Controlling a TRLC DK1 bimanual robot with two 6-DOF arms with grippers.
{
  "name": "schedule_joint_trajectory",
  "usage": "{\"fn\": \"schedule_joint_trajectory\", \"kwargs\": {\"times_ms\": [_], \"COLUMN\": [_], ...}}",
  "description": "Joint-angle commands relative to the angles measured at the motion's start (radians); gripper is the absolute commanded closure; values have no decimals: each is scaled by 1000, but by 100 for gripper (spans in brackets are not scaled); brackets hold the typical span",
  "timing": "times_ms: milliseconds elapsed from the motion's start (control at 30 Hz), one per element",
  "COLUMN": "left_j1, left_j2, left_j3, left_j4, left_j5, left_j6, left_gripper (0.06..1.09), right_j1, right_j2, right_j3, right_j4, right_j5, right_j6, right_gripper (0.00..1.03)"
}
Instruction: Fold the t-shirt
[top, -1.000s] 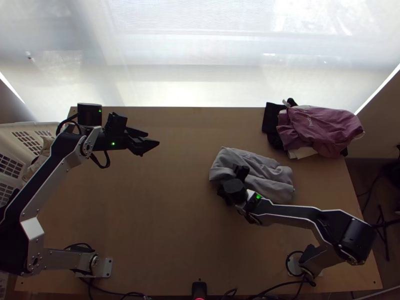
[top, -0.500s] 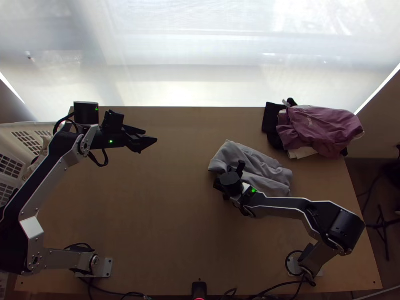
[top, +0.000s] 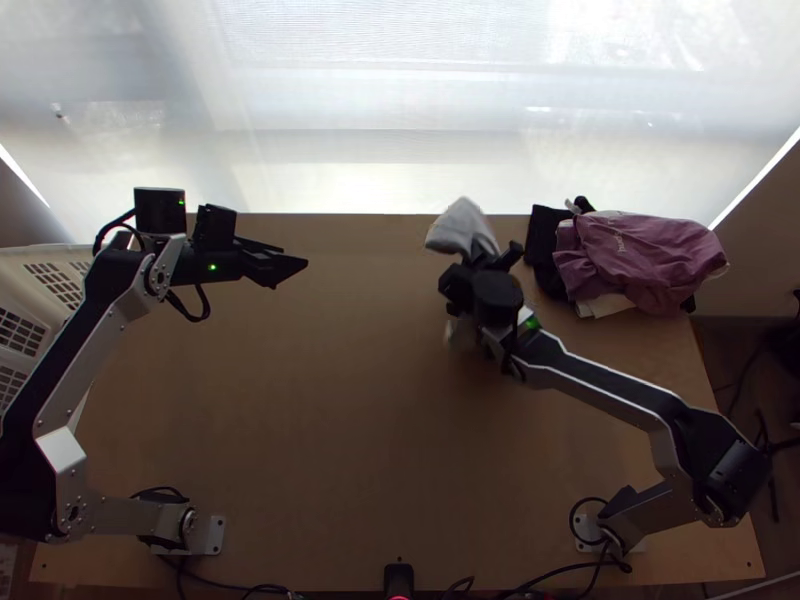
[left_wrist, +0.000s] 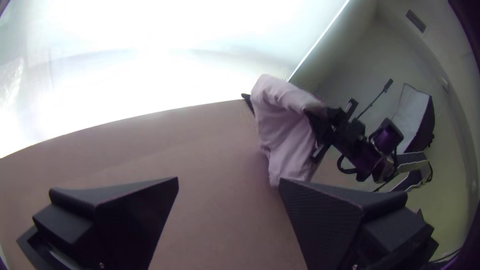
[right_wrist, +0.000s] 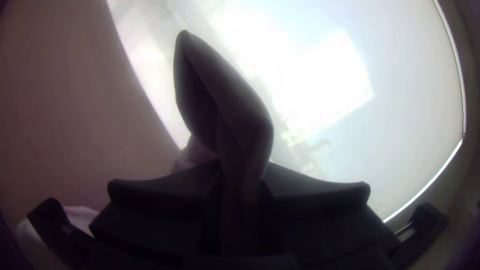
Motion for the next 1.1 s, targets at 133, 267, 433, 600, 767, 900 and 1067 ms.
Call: {"fn": "schedule_joint_trajectory", "kwargs": {"times_ms": [133, 267, 433, 600, 767, 900, 1067], "left_j1": [21, 29, 38, 37, 40, 40, 40], "left_j2": [32, 38, 43, 45, 46, 57, 61], "left_j3": [43, 33, 25, 20, 30, 33, 34], "left_j4": [-53, -55, -61, -62, -61, -59, -59], "left_j5": [-107, -159, -192, -210, -212, -213, -215], "left_j6": [-27, -24, -23, -18, -18, -18, -18], "left_gripper": [11, 11, 11, 11, 11, 11, 11], "right_j1": [-201, -275, -321, -333, -345, -364, -368], "right_j2": [75, 184, 301, 356, 387, 431, 468], "right_j3": [354, 469, 600, 696, 730, 767, 816], "right_j4": [-1, -1, -3, -13, -21, -36, -39], "right_j5": [-30, -54, -82, -93, -116, -127, -125], "right_j6": [8, 20, 25, 26, 45, 77, 88], "right_gripper": [100, 100, 100, 100, 100, 100, 100]}}
